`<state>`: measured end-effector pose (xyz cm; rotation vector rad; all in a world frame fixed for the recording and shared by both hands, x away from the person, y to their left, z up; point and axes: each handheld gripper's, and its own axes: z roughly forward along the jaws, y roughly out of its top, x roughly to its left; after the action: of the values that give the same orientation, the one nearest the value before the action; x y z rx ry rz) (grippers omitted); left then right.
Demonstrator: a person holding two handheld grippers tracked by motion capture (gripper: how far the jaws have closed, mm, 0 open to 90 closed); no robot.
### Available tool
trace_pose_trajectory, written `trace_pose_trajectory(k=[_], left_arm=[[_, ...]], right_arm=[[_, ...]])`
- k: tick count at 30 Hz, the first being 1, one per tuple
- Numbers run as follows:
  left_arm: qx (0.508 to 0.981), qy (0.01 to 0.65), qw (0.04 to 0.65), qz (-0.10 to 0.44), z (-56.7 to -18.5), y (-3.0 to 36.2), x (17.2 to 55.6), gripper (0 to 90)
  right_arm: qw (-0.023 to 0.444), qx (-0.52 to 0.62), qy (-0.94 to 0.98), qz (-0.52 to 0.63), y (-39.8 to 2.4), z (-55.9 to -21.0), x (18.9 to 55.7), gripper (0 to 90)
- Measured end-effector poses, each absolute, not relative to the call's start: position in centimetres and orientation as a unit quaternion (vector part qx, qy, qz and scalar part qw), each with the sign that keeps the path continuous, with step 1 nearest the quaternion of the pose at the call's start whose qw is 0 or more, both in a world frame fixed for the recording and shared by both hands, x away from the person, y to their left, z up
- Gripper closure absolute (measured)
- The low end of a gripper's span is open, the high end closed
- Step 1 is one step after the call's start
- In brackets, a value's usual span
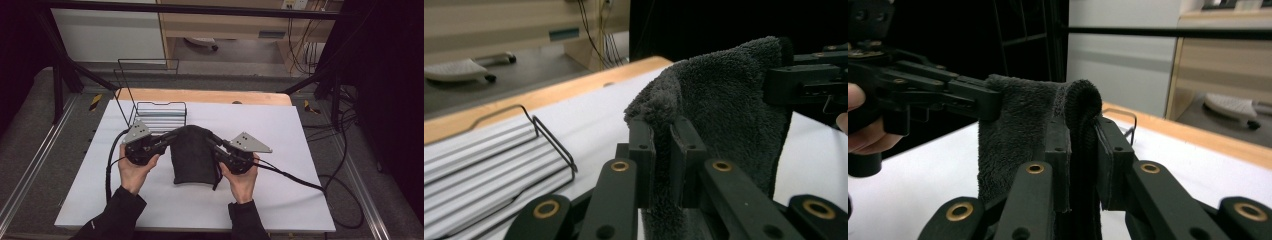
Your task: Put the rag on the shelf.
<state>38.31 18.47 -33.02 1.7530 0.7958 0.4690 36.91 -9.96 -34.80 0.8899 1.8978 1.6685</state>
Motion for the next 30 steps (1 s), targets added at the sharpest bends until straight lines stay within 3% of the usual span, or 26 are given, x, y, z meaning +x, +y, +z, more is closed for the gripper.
trace_pose_trajectory(k=[30], left_arm=[[0.660,0.343,0.612,0.270,-27.3,23.6,37.9,81.3]], right_arm=[[0.298,0.283,0.634,0.655,-5.0,-29.0,37.8,78.9]])
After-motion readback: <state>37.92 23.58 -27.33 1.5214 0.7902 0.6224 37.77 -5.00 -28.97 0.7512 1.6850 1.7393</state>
